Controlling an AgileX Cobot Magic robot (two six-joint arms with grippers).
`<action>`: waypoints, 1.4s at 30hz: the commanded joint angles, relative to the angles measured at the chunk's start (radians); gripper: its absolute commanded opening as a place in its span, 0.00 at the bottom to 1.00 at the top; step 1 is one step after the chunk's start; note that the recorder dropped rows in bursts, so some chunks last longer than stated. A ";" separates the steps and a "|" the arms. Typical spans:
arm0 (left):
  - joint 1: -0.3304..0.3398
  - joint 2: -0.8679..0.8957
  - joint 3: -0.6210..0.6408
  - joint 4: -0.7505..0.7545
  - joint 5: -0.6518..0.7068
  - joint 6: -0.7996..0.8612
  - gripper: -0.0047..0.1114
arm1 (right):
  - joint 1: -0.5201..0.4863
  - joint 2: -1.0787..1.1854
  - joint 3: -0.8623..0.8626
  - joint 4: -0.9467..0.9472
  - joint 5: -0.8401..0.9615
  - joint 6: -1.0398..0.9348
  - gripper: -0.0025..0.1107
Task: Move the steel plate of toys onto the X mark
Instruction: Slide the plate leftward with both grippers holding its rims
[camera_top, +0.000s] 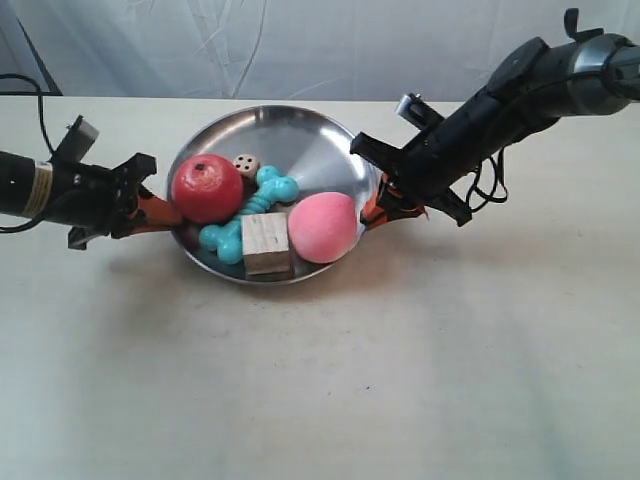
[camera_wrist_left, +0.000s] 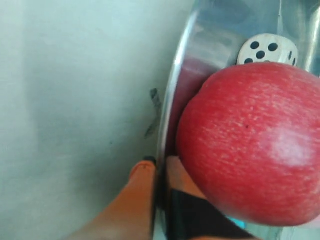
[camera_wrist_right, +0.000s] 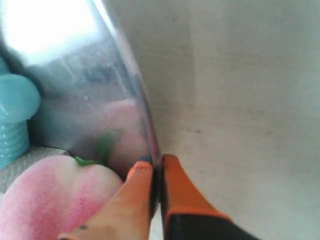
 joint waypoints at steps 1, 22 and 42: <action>0.065 -0.015 0.053 0.009 -0.039 0.020 0.04 | 0.057 0.054 -0.078 -0.012 0.063 0.027 0.01; 0.153 -0.015 0.095 0.009 -0.014 0.056 0.04 | 0.142 0.185 -0.176 -0.023 0.046 0.058 0.01; 0.153 -0.015 0.095 0.009 0.039 0.082 0.33 | 0.142 0.183 -0.176 -0.086 0.022 0.056 0.16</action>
